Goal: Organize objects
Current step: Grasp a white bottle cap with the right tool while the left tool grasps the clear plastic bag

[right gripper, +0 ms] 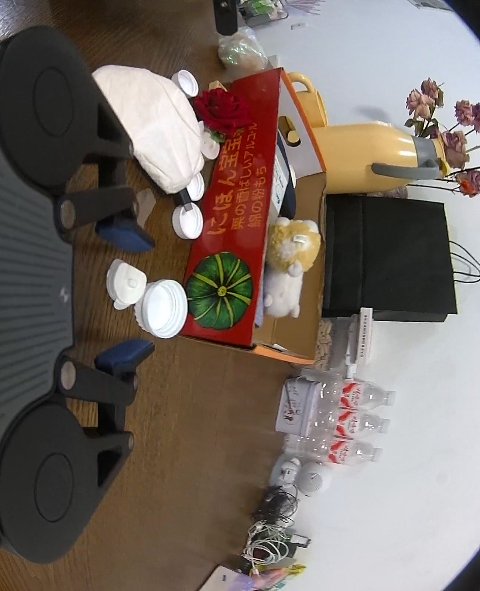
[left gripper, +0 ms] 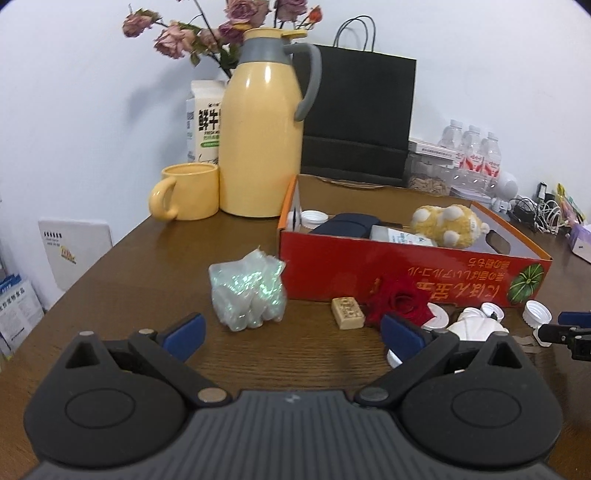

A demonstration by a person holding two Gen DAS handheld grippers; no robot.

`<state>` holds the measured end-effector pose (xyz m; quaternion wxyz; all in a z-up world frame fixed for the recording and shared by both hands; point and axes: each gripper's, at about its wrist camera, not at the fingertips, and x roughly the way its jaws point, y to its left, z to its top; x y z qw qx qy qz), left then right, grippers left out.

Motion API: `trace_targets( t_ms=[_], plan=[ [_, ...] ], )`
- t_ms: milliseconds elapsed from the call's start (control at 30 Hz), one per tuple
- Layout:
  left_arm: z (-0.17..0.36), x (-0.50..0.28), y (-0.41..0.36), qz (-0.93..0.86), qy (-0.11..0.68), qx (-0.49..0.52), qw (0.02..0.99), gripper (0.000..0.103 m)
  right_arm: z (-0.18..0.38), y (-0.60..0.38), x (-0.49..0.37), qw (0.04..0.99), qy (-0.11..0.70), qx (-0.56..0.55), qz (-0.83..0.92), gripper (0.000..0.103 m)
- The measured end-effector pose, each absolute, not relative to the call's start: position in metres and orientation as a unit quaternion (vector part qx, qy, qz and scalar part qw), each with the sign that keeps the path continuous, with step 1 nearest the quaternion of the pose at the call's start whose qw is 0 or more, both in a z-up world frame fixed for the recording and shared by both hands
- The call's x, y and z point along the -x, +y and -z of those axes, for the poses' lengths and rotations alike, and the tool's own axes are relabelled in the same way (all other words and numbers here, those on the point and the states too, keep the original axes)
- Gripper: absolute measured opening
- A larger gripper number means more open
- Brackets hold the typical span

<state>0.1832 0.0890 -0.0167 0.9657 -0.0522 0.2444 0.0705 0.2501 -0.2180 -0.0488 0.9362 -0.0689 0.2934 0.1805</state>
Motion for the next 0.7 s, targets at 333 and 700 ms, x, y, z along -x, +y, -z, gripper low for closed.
trace_targets(
  t_ms=[333, 700],
  plan=[
    [0.020, -0.184, 0.090, -0.069, 0.247, 0.057, 0.965, 0.103, 0.054, -0.218, -0.253, 0.928, 0.310, 0.060, -0.196, 0.026],
    [0.024, -0.187, 0.091, -0.080, 0.253, 0.056, 0.963, 0.103, 0.042, -0.217, -0.234, 0.950, 0.245, 0.057, -0.187, 0.026]
  ],
)
